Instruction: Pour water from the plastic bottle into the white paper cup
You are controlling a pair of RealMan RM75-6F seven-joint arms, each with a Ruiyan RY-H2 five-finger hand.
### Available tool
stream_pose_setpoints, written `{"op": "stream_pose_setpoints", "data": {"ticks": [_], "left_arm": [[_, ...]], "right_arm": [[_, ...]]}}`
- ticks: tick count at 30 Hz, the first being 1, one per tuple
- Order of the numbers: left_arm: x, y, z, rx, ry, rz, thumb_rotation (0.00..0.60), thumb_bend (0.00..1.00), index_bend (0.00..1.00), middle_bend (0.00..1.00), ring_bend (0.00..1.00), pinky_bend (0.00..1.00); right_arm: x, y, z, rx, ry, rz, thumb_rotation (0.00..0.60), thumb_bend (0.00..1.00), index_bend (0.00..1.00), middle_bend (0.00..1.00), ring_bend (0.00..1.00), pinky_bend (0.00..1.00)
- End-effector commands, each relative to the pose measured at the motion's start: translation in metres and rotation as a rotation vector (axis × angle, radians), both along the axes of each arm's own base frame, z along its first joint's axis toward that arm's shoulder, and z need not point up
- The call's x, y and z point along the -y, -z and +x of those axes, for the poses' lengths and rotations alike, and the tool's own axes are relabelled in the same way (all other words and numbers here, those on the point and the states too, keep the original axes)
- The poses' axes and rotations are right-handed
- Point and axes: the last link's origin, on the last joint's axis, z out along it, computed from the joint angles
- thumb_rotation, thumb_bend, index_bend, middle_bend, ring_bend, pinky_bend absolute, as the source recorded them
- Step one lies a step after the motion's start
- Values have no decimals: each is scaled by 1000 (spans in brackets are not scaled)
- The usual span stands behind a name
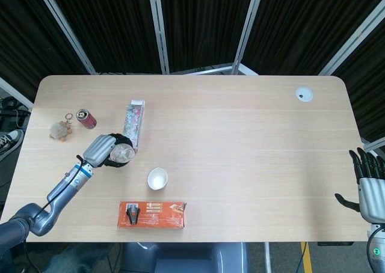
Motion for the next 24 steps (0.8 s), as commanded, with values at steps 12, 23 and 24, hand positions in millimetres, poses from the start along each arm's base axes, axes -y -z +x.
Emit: {"op": "stream_pose_setpoints", "data": {"ticks": [12, 23, 24], "left_arm": [[-3, -3, -1, -356, 93, 28, 600, 509, 578, 495, 359, 394], [-1, 18, 19, -412, 146, 22, 600, 508, 577, 494, 358, 391], [-1, 21, 21, -422, 155, 23, 600, 507, 577, 494, 359, 391]], "right_arm": [[0, -3, 1, -2, -12, -13, 600, 0, 0, 0, 0, 0], [-1, -5, 1, 8, -9, -17, 600, 0, 0, 0, 0, 0], [-1, -6, 0, 10, -8, -17, 600, 0, 0, 0, 0, 0]]}}
